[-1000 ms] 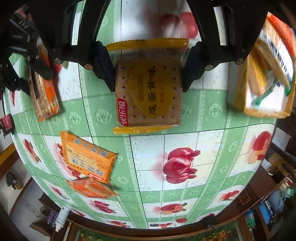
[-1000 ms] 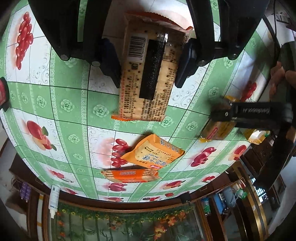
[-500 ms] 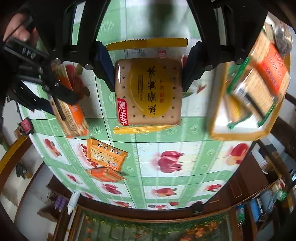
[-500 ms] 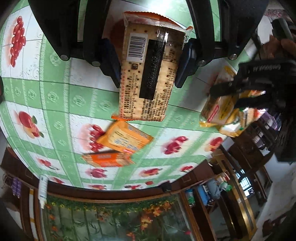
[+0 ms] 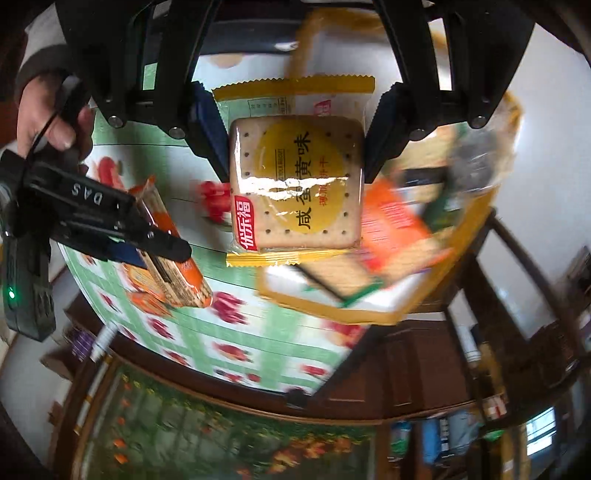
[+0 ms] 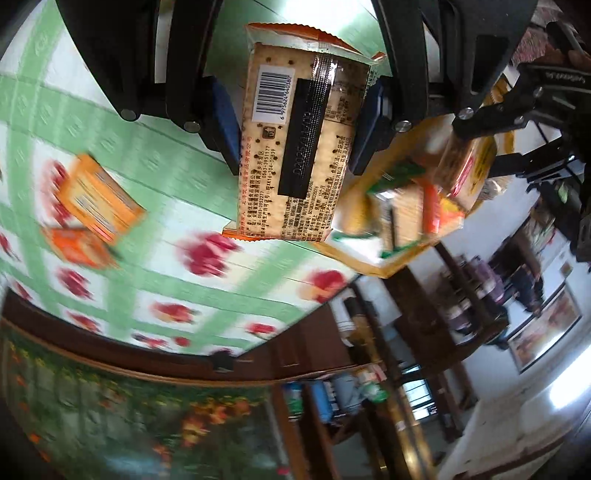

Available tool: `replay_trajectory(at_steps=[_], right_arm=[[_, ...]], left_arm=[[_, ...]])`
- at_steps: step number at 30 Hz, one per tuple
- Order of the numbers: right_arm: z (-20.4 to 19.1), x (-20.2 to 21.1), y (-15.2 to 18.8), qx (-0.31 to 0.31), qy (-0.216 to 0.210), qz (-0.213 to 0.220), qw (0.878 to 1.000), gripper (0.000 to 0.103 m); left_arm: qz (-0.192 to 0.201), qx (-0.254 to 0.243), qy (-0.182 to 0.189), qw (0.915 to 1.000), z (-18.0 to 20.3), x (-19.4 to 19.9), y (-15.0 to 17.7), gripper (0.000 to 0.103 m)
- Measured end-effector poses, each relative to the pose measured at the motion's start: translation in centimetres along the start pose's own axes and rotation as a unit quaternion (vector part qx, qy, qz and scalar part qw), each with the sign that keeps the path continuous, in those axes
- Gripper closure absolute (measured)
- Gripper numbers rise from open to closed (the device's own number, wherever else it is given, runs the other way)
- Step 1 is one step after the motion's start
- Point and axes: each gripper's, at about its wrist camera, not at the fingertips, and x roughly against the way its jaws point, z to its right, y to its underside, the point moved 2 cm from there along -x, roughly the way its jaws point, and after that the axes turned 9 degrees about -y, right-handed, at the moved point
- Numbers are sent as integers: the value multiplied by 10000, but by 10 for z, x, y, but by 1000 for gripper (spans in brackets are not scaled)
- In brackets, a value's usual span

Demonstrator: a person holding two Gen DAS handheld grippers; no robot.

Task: Organize snacks
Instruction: 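Carry both held packs over the cardboard box and lower them in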

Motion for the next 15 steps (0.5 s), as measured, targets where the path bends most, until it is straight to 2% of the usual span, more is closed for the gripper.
replay_trajectory(at_steps=[3,8,15], right_arm=[[-22,-20,-14,246,-148,-87,9996,46],[-41,-55,-36,427,-417,-315,9977,46],[-71,-100,-54,690,-716,-604,9932,46]], left_arm=[[26,130,-224,9997,-27,2,7,34],[-151,353,-322,9987,-55,-8,22,34],[24,219,-562,9982,-55,-10,28,34]])
